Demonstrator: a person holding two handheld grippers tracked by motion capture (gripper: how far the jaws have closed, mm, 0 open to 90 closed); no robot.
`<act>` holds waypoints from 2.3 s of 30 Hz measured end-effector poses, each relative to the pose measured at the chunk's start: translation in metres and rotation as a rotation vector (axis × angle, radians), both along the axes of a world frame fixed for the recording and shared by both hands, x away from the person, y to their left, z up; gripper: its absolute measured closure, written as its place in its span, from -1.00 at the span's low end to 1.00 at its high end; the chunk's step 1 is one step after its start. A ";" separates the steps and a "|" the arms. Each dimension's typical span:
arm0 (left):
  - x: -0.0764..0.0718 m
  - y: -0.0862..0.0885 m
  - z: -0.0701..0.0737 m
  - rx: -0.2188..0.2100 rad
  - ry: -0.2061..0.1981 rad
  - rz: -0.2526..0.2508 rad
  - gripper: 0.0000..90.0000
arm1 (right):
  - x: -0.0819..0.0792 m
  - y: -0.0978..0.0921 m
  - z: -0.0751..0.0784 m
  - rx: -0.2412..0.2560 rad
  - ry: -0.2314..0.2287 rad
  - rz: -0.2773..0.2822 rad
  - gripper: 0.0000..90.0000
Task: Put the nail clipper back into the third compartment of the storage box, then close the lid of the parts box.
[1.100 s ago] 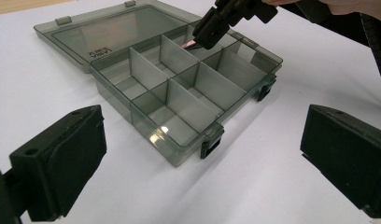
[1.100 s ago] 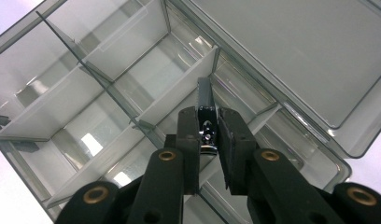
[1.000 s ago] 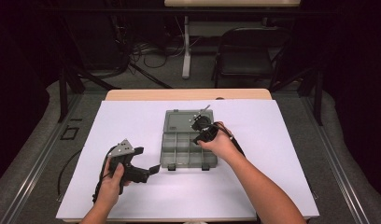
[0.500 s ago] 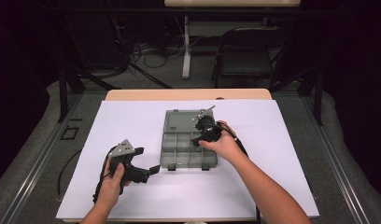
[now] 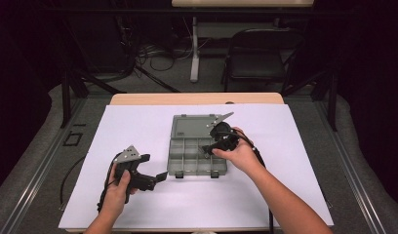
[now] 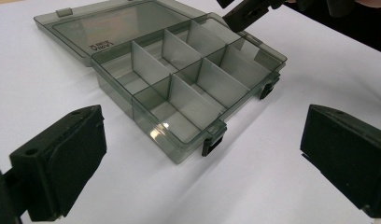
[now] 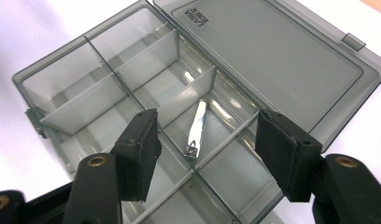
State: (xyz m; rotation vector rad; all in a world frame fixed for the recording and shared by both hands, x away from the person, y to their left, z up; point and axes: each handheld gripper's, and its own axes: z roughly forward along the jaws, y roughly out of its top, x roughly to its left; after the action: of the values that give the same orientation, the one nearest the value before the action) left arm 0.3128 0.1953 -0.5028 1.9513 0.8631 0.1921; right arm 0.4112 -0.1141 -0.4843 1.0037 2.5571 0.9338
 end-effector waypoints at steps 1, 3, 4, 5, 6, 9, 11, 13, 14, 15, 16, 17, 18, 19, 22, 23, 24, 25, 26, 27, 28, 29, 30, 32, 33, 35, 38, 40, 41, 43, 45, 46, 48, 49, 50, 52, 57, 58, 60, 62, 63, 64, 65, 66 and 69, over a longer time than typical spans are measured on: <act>0.000 0.000 0.000 0.001 0.001 0.000 -0.99 | -0.003 -0.001 0.002 -0.002 0.003 0.006 -0.12; 0.000 0.000 0.000 0.000 0.003 0.000 -0.99 | -0.005 -0.002 0.002 0.019 -0.019 0.008 -0.16; 0.000 0.000 0.000 -0.001 0.004 0.001 -0.99 | -0.006 -0.003 0.001 0.026 -0.028 0.006 -0.17; 0.001 0.000 0.000 -0.002 0.004 0.002 -0.99 | -0.008 -0.004 0.002 0.026 -0.031 0.006 -0.18; 0.001 0.000 0.000 -0.002 0.004 0.002 -0.99 | -0.008 -0.004 0.002 0.026 -0.031 0.006 -0.18; 0.001 0.001 0.000 0.001 0.009 0.000 -0.99 | -0.010 -0.007 0.002 0.011 -0.063 0.006 -0.25; 0.002 0.000 0.000 0.005 0.008 0.000 -0.99 | -0.011 -0.010 0.001 0.020 -0.071 -0.001 -0.25; 0.001 0.000 0.000 0.006 0.015 0.003 -0.99 | -0.013 -0.015 0.001 0.022 -0.090 -0.005 -0.30; 0.001 0.000 0.000 0.006 0.015 0.003 -0.99 | -0.013 -0.015 0.001 0.022 -0.090 -0.005 -0.30; 0.002 0.000 0.000 0.005 0.016 0.002 -0.99 | -0.013 -0.017 0.001 0.024 -0.091 -0.013 -0.33; 0.002 0.000 0.000 0.004 0.017 0.001 -0.99 | -0.014 -0.019 0.001 0.029 -0.092 -0.019 -0.34; 0.002 -0.001 0.000 0.002 0.022 0.006 -0.99 | -0.015 -0.021 0.001 0.037 -0.093 -0.024 -0.34; 0.003 0.000 0.000 -0.005 0.029 0.003 -0.99 | -0.016 -0.023 0.001 0.048 -0.099 -0.027 -0.34; 0.004 0.000 0.000 -0.010 0.037 0.007 -0.99 | -0.017 -0.025 0.002 0.054 -0.104 -0.031 -0.34; 0.007 0.000 0.001 -0.014 0.043 0.018 -0.99 | -0.019 -0.032 0.003 0.061 -0.117 -0.048 -0.36; 0.008 0.001 0.002 -0.018 0.049 0.034 -0.99 | -0.019 -0.036 0.004 0.069 -0.125 -0.057 -0.42; 0.008 0.001 0.002 -0.018 0.049 0.034 -0.99 | -0.019 -0.038 0.004 0.073 -0.121 -0.060 -0.42; 0.010 0.001 0.005 -0.020 0.062 0.046 -0.99 | -0.020 -0.040 0.006 0.071 -0.115 -0.061 -0.42; 0.011 0.002 0.007 -0.042 0.082 0.049 -0.99 | -0.020 -0.042 0.006 0.076 -0.117 -0.059 -0.42; 0.011 0.002 0.007 -0.042 0.082 0.049 -0.99 | -0.020 -0.042 0.006 0.076 -0.117 -0.059 -0.42; 0.013 0.002 0.008 -0.058 0.099 0.058 -0.99 | -0.020 -0.044 0.007 0.080 -0.121 -0.059 -0.42; 0.014 0.002 0.011 -0.069 0.114 0.073 -0.99 | -0.021 -0.046 0.008 0.089 -0.128 -0.060 -0.42; 0.017 0.002 0.015 -0.070 0.113 0.099 -0.99 | -0.020 -0.050 0.011 0.090 -0.134 -0.063 -0.42; 0.017 0.002 0.017 -0.068 0.107 0.103 -0.99 | -0.020 -0.053 0.015 0.082 -0.135 -0.066 -0.43; 0.018 0.001 0.020 -0.056 0.095 0.108 -0.99 | -0.020 -0.054 0.017 0.084 -0.140 -0.067 -0.43; 0.020 0.000 0.023 -0.046 0.098 0.110 -0.99 | -0.019 -0.056 0.022 0.080 -0.142 -0.072 -0.43; 0.023 -0.003 0.027 -0.027 0.104 0.100 -0.99 | -0.014 -0.059 0.028 0.086 -0.141 -0.085 -0.44; 0.026 -0.006 0.030 0.006 0.088 0.098 -0.99 | -0.010 -0.059 0.031 0.089 -0.140 -0.092 -0.45; 0.028 -0.007 0.032 0.021 0.080 0.093 -0.98 | -0.008 -0.059 0.033 0.089 -0.135 -0.098 -0.45; 0.030 -0.009 0.034 0.034 0.072 0.092 -0.93 | -0.004 -0.059 0.036 0.088 -0.134 -0.102 -0.45; 0.037 -0.013 0.038 0.042 0.063 0.100 -0.90 | 0.000 -0.057 0.038 0.085 -0.132 -0.107 -0.45; 0.039 -0.015 0.039 0.044 0.060 0.101 -0.87 | 0.001 -0.056 0.039 0.087 -0.131 -0.113 -0.45; 0.042 -0.016 0.040 0.043 0.055 0.101 -0.80 | 0.005 -0.055 0.041 0.081 -0.125 -0.116 -0.45; 0.046 -0.019 0.042 0.041 0.049 0.101 -0.78 | 0.007 -0.054 0.042 0.073 -0.125 -0.118 -0.45; 0.048 -0.020 0.043 0.044 0.046 0.100 -0.74 | 0.009 -0.053 0.043 0.065 -0.127 -0.122 -0.45; 0.052 -0.022 0.045 0.041 0.042 0.107 -0.65 | 0.013 -0.051 0.045 0.059 -0.128 -0.123 -0.45; 0.060 -0.026 0.047 0.029 0.038 0.113 -0.64 | 0.024 -0.048 0.051 0.040 -0.118 -0.129 -0.44; 0.062 -0.026 0.048 0.027 0.037 0.115 -0.63 | 0.026 -0.047 0.052 0.040 -0.116 -0.129 -0.43; 0.066 -0.028 0.048 0.026 0.041 0.115 -0.57 | 0.031 -0.046 0.053 0.043 -0.107 -0.135 -0.43; 0.071 -0.030 0.048 0.028 0.038 0.128 -0.51 | 0.036 -0.045 0.055 0.042 -0.106 -0.142 -0.43; 0.071 -0.030 0.048 0.028 0.038 0.128 -0.46 | 0.038 -0.044 0.055 0.037 -0.105 -0.145 -0.43; 0.073 -0.030 0.048 0.034 0.040 0.132 -0.46 | 0.038 -0.044 0.055 0.037 -0.105 -0.145 -0.43; 0.074 -0.031 0.047 0.040 0.042 0.137 -0.42 | 0.043 -0.042 0.056 0.035 -0.103 -0.155 -0.43; 0.076 -0.031 0.046 0.049 0.039 0.144 -0.42 | 0.043 -0.042 0.056 0.035 -0.103 -0.155 -0.43; 0.081 -0.031 0.044 0.073 0.040 0.166 -0.32 | 0.053 -0.038 0.058 0.021 -0.093 -0.171 -0.43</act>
State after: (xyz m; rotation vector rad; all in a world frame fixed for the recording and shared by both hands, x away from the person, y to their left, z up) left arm 0.3935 0.1639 -0.4592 1.9566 1.0587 0.2865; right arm 0.4641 -0.1518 -0.4265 1.1365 2.3485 0.9394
